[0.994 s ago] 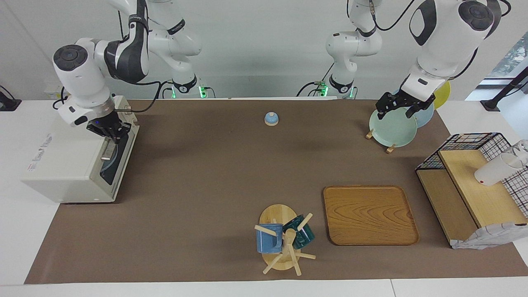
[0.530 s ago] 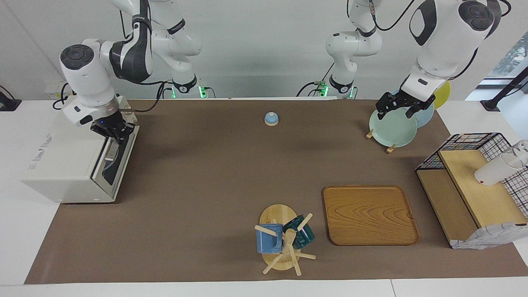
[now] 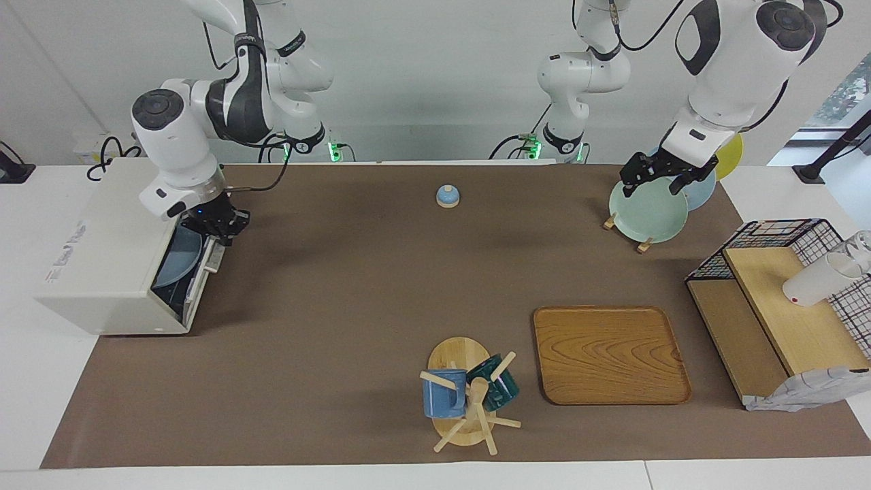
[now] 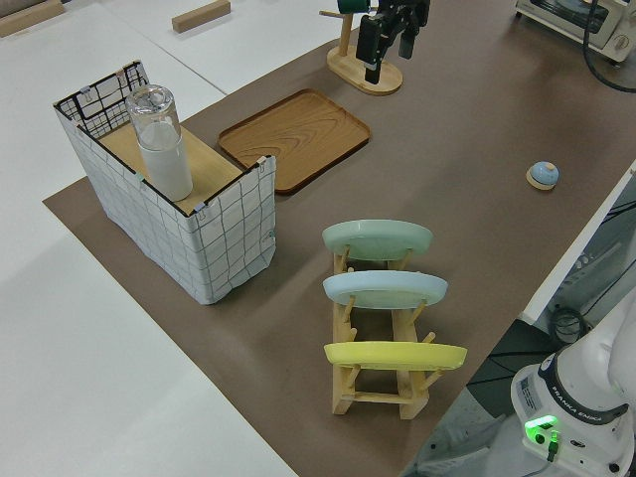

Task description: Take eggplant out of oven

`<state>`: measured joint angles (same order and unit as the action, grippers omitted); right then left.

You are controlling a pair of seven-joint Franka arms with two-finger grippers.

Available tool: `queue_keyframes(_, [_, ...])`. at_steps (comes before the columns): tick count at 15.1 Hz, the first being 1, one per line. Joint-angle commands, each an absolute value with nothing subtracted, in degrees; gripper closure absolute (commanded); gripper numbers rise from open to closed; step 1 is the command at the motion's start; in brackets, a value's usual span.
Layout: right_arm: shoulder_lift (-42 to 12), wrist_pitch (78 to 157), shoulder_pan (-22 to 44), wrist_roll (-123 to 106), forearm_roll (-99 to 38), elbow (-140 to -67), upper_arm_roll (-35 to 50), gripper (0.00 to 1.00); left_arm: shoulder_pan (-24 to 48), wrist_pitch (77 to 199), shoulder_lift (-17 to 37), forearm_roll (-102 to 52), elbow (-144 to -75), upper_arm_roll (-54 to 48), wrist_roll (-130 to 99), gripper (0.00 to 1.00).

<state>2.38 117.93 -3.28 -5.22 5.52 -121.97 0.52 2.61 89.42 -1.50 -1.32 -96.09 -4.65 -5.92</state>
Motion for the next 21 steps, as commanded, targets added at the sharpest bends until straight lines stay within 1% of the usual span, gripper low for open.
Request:
queue_keyframes(1, [-2.72,125.94,-5.1,-6.5,7.03,-122.43,-0.18,1.0,2.11,89.12,-2.2,-1.23,-96.24,-4.92,-6.33,0.0])
queue_keyframes(3, [-3.16,127.43,-5.01,-6.5,7.03,-122.96,0.0,1.0,2.11,89.12,-2.2,-1.23,-96.24,-4.92,-6.24,0.0])
queue_keyframes(6, [-3.25,134.45,-5.01,-6.42,7.03,-127.34,0.09,1.0,2.11,89.12,-2.2,-1.23,-96.24,-4.92,-6.33,0.0])
queue_keyframes(7, [-3.51,135.6,-5.01,-6.42,7.03,-127.96,0.09,1.0,2.02,89.12,-2.2,-1.23,-96.24,-4.92,-6.33,0.0])
queue_keyframes(13, [-7.02,138.42,-5.1,-6.07,7.03,-128.14,0.18,1.0,2.11,89.12,-2.2,-1.23,-96.24,-4.92,-6.33,0.0])
queue_keyframes(21, [-7.12,139.74,-5.01,-5.71,7.03,-128.93,0.18,1.0,2.02,89.12,-2.2,-1.23,-96.24,-4.92,-6.33,0.0])
